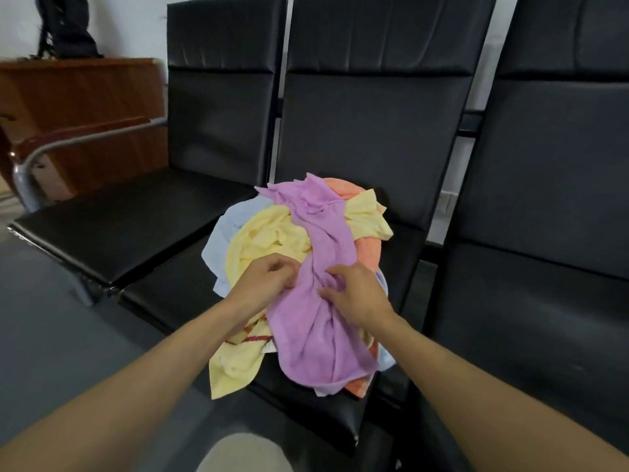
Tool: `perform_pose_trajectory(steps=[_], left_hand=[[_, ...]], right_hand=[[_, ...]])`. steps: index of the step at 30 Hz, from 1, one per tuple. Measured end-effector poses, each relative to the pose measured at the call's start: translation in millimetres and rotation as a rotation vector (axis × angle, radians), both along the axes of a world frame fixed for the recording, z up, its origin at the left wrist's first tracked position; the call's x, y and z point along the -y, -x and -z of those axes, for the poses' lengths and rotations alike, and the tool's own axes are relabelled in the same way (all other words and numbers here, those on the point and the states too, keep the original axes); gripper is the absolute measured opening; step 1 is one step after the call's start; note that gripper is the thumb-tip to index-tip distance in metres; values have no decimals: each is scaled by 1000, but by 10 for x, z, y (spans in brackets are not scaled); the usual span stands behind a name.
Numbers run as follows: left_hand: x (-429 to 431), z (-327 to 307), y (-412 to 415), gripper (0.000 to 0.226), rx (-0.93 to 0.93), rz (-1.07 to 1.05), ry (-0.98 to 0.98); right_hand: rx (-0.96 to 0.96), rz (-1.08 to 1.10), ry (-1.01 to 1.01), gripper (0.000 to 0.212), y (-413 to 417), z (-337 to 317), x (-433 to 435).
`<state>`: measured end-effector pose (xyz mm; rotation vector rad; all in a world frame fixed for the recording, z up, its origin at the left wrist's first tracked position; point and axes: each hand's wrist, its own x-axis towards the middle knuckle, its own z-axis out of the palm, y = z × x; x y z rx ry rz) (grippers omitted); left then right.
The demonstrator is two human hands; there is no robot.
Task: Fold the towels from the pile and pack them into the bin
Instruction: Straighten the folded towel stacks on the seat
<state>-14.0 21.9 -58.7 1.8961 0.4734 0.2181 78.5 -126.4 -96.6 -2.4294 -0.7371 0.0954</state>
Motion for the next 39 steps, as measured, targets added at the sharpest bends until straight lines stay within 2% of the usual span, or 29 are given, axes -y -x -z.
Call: perform_pose_trajectory(steps=[2, 4, 6, 9, 11, 13, 15, 18, 20, 23, 25, 28, 30, 35, 39], left_hand=[[20, 13, -42, 17, 13, -35, 5], [65, -12, -60, 18, 31, -66, -8], [171, -70, -70, 20, 44, -52, -24], [482, -259, -57, 24, 85, -4, 26], [689, -380, -50, 24, 128, 4, 63], [932, -550, -34, 22, 180, -6, 104], [1149, -686, 5, 16, 210, -55, 312], [1435, -844, 118, 22, 230, -43, 816], [1606, -875, 160, 28, 246, -3, 946], [1929, -873, 138, 17, 188, 42, 875], [2179, -865, 71, 17, 110, 92, 729], [2416, -786, -93, 16, 74, 167, 543], [2566, -766, -174, 19, 93, 317, 545], [2906, -930, -199, 49, 136, 647, 625], [3035, -1002, -182, 42, 92, 804, 695]], right_hand=[[75, 33, -130, 13, -47, 15, 31], [17, 80, -284, 14, -55, -71, 99], [-157, 155, -527, 16, -28, -245, 191], [-520, 179, -951, 20, 84, -522, 419], [-643, 126, -1079, 25, 182, -675, 598], [-670, 70, -1149, 27, 290, -852, 862], [-675, 22, -1170, 29, 367, -981, 1083], [-666, -24, -1121, 29, 580, -1155, 1501], [-607, -34, -1032, 26, 734, -1182, 1825], [-492, -7, -865, 20, 890, -1113, 2315], [-501, -7, -880, 20, 914, -1054, 2601], [-636, -2, -1003, 47, 928, -1024, 2925], [-670, 143, -1015, 53, 892, -968, 3087], [-567, 530, -834, 51, 820, -805, 3406], [-629, 494, -853, 59, 884, -836, 3535]])
